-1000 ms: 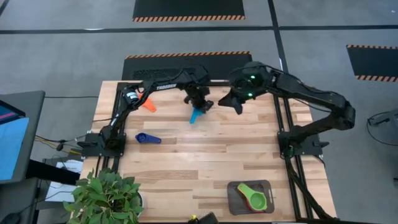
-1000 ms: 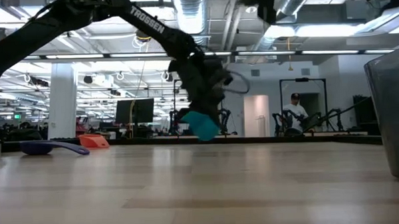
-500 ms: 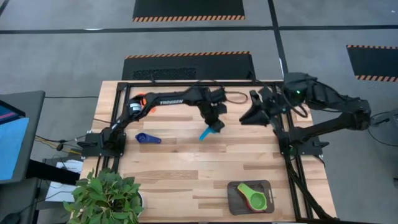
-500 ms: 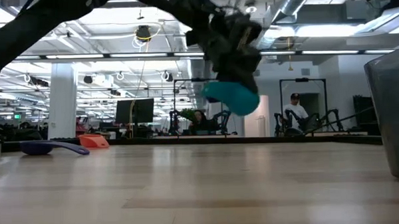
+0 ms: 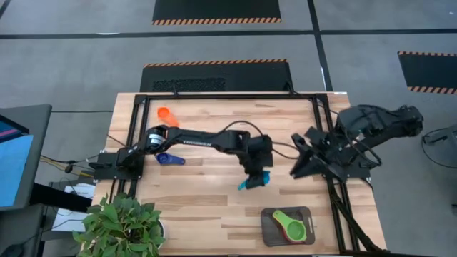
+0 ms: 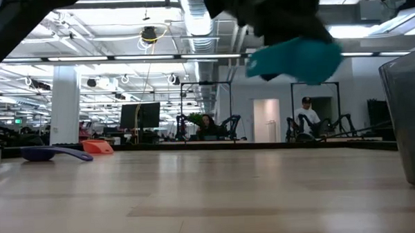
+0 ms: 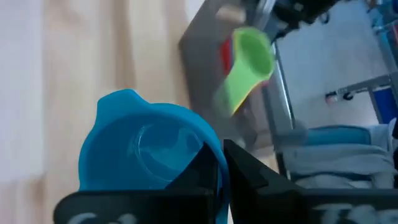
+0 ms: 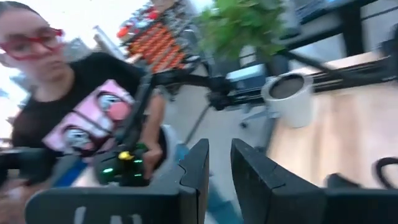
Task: Nest measuring cups in basket
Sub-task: Stack the light blue measuring cup on top of the green measuring cup in the black bin
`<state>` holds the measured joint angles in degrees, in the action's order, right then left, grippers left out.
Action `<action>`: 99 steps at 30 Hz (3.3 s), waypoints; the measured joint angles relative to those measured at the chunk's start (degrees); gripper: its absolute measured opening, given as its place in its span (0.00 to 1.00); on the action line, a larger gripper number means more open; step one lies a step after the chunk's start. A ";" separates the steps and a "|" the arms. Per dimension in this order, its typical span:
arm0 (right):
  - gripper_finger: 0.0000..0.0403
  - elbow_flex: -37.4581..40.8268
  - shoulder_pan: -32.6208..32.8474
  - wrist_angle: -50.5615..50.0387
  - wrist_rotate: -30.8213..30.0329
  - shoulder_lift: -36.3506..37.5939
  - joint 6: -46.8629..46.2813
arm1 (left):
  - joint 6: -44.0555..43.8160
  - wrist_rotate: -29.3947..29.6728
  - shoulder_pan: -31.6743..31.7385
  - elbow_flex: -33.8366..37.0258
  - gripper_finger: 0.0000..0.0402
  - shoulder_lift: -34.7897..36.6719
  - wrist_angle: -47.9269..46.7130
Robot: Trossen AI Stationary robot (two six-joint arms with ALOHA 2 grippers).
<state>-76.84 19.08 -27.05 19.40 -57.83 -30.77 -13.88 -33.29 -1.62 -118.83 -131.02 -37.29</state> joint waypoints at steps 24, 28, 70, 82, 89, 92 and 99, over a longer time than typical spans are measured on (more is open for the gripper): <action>0.23 0.02 22.38 6.98 0.02 0.09 -0.95 | -12.24 33.75 -13.26 0.00 0.00 -0.37 30.77; 0.23 0.02 24.13 12.45 0.02 0.09 5.44 | -11.88 35.14 -15.06 -0.02 0.00 -0.37 31.10; 0.23 0.07 26.55 40.84 -0.29 -0.67 22.25 | 0.71 35.55 -18.61 -0.42 0.00 -7.89 38.24; 0.23 0.07 26.55 40.81 -1.51 -0.67 22.23 | 6.92 32.33 -19.30 -0.85 0.00 -9.94 43.21; 0.23 0.07 26.55 40.79 -1.53 -0.67 22.21 | 1.95 29.82 -19.46 -0.90 0.00 -12.70 45.26; 0.23 0.07 26.55 40.79 -1.52 -0.67 22.21 | 1.35 30.81 -19.75 -0.91 0.00 -12.85 46.15; 0.23 -0.11 26.51 29.38 -1.61 -0.46 22.21 | 0.68 28.07 -19.77 -0.92 0.00 -12.76 46.41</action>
<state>-76.95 45.58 2.33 17.79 -58.28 -8.56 -13.20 -5.22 -21.39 -119.74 -143.79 9.12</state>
